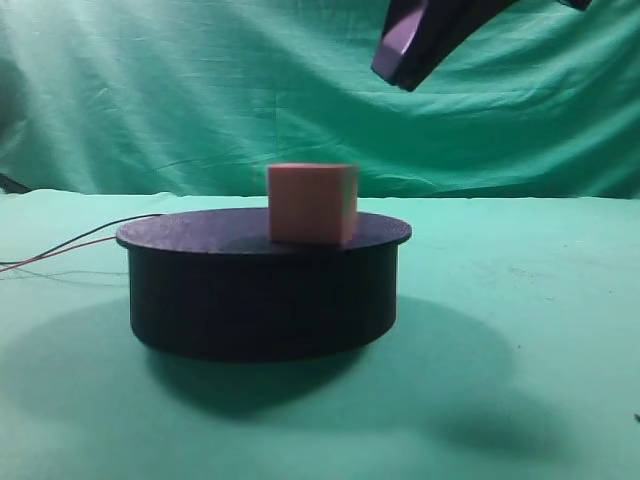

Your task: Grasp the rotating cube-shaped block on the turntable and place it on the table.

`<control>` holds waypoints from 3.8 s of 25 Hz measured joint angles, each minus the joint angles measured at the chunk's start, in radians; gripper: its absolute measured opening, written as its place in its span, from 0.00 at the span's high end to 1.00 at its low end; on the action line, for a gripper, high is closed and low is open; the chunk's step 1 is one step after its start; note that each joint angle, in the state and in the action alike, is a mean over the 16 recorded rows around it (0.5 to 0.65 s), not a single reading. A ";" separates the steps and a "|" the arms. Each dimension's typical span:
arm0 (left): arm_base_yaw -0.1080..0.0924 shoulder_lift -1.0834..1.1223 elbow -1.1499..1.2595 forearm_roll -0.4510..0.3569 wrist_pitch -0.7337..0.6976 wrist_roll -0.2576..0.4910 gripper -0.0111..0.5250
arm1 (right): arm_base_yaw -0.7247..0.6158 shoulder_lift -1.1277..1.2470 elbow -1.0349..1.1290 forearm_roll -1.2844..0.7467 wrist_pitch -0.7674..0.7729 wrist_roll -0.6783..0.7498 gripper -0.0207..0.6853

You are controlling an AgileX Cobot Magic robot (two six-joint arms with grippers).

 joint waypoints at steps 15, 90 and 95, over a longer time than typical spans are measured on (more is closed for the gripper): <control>0.000 0.000 0.000 0.000 0.000 0.000 0.98 | 0.001 0.123 -0.021 -0.009 -0.005 -0.099 0.45; 0.000 0.000 0.000 0.000 0.000 0.000 0.98 | -0.438 -1.219 0.782 -0.407 -0.312 0.257 0.97; 0.000 0.000 0.000 0.000 0.000 0.000 0.98 | -0.486 -1.390 0.900 -0.394 -0.348 0.262 0.97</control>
